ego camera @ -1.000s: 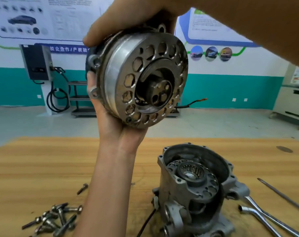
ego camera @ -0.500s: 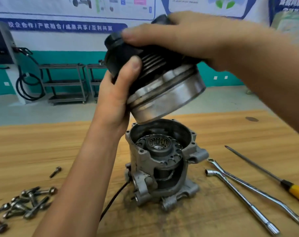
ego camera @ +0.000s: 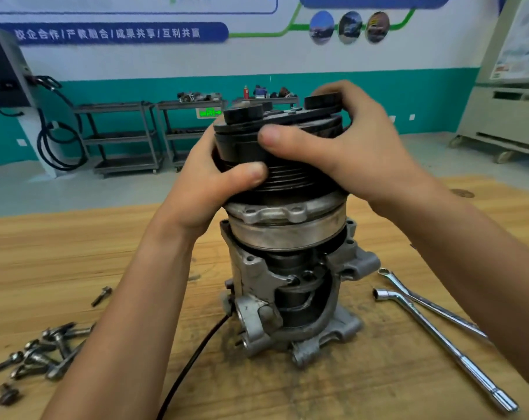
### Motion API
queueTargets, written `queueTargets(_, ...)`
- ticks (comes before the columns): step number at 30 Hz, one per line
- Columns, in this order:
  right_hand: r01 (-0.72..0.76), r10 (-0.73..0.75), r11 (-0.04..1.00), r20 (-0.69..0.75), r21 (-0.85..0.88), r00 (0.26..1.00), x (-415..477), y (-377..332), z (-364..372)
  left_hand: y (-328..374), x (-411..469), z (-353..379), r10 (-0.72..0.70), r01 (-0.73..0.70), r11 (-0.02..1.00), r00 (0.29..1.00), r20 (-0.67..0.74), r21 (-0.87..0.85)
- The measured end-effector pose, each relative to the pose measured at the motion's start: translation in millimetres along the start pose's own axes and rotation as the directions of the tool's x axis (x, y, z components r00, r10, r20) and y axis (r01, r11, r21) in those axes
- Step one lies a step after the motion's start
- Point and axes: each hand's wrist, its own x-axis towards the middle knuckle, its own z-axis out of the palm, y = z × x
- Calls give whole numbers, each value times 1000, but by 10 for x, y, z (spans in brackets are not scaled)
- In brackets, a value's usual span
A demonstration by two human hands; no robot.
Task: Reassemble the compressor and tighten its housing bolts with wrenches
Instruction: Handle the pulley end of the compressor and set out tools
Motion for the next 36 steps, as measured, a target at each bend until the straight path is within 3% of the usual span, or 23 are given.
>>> queueTargets(15,-40,46,993,-54,107,997,-259,215,101,-137,-5,-21,-29,19,995,993,118,93)
queueTargets(26,24,-27,994,36,104,999,-193,219,70,-148,-113,10,13,-20,990,999,50,141)
queueTargets(31,86,-112,970,105,227,988,-175,305,73,-94,-253,94,103,-92,970,994,-39,226)
queueTargets(36,76,-111,941,88,330,990,-163,387,99,-45,-202,121,76,-59,963,996,-55,264)
